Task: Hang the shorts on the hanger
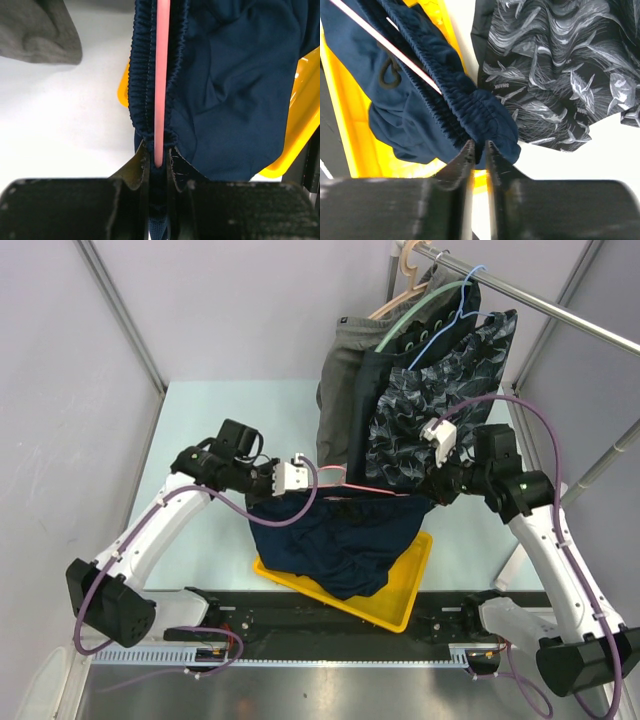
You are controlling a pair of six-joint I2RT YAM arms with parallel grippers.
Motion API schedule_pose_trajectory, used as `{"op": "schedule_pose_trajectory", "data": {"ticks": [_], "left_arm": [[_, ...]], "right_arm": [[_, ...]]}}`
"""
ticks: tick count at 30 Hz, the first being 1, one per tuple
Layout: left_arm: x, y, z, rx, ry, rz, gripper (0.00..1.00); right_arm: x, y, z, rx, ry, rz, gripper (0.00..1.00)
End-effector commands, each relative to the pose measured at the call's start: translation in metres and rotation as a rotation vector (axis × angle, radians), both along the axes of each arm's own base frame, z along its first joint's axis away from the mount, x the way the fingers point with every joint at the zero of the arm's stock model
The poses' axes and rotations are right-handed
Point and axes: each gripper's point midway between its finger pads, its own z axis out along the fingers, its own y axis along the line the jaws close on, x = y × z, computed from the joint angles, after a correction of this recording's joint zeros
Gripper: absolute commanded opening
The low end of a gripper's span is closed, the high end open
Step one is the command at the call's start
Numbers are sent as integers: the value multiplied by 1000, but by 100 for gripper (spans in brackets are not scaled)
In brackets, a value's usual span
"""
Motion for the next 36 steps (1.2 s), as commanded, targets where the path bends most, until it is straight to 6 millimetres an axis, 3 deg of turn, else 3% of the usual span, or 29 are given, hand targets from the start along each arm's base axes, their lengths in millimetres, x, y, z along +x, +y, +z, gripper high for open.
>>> {"op": "schedule_pose_trajectory", "data": {"ticks": [1,4,7,10,16,19,24,29,36], "left_arm": [[-5,-4,30,-62,-12,1,0],[-16,-6,38,-72,-9,-53,0],[-25,-9,48,-87,-6,-86,0],[-33,-15,62,-123,-5,-117,0],[-44,-28,81,-179,2,-180,0],[-46,-34,90,-215,6,-193,0],[-48,-42,99,-259,25,-202,0],[-52,-45,112,-298,9,-211,0],[-62,-49,127,-345,-9,-262,0]], "right_arm": [[7,-8,7,-50,-33,-12,35],[6,-5,14,-39,-62,11,60],[1,-1,30,-21,-113,59,76],[-6,8,50,16,-167,129,80],[-34,32,95,135,-299,310,80],[-42,43,105,153,-332,366,72],[-52,69,100,164,-299,445,64],[-51,86,91,149,-272,477,58],[-63,97,87,173,-221,527,52]]}}
